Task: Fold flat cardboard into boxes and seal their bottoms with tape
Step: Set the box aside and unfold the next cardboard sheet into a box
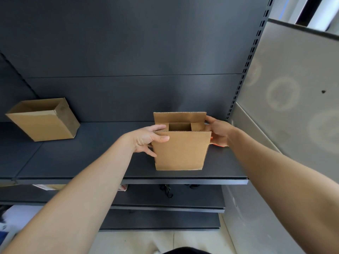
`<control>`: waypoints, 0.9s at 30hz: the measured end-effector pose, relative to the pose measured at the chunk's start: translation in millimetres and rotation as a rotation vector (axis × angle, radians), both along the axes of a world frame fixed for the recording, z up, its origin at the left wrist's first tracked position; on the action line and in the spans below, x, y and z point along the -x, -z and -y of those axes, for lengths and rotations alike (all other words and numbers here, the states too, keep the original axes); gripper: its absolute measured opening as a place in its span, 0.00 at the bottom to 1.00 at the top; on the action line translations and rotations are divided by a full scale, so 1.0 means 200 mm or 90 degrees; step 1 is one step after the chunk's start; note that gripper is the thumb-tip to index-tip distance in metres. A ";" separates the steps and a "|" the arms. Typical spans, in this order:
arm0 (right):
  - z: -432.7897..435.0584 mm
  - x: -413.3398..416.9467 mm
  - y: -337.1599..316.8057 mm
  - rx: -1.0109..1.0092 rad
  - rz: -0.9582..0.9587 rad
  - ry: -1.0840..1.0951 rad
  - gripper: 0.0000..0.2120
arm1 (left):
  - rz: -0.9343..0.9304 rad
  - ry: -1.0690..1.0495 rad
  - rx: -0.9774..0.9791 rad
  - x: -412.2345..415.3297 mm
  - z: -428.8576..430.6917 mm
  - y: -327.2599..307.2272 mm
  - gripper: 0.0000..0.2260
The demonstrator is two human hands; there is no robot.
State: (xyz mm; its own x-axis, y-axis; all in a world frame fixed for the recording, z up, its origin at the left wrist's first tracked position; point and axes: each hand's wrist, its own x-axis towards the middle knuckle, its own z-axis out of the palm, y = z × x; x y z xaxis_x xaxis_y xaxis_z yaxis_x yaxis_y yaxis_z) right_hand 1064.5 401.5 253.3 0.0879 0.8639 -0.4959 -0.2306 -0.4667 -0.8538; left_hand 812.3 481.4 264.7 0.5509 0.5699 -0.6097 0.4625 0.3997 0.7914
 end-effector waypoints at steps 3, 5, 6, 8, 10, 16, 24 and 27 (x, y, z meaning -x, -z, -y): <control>0.00 -0.02 0.01 0.022 -0.071 0.043 0.11 | -0.022 -0.021 -0.023 -0.02 0.02 0.00 0.27; -0.02 -0.03 0.02 0.035 -0.082 0.058 0.22 | -0.051 -0.034 -0.062 -0.04 0.03 0.01 0.25; -0.03 -0.03 0.02 0.041 -0.077 0.059 0.27 | -0.064 -0.043 -0.083 -0.05 0.04 0.01 0.25; -0.05 -0.02 0.01 0.060 -0.064 0.071 0.32 | -0.083 -0.068 -0.115 -0.08 0.04 0.03 0.28; -0.05 0.00 0.00 0.077 -0.048 0.093 0.29 | -0.088 -0.097 -0.130 -0.09 0.04 0.04 0.32; -0.07 0.03 0.01 0.091 0.010 0.120 0.05 | -0.068 -0.132 -0.171 -0.10 0.06 0.05 0.49; -0.09 0.04 0.08 0.067 0.040 0.098 0.16 | -0.117 -0.072 -0.342 -0.18 0.10 0.03 0.13; -0.07 0.01 0.07 0.075 0.045 0.080 0.15 | -0.171 -0.072 -0.435 -0.24 0.11 0.02 0.10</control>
State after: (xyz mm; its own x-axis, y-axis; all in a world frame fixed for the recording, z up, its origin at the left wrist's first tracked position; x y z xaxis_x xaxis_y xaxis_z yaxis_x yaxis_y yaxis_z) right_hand 1061.8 415.0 238.5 0.2291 0.7803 -0.5820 -0.2346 -0.5360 -0.8110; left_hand 859.5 459.5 261.2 0.3486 0.9147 -0.2044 0.6602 -0.0848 0.7463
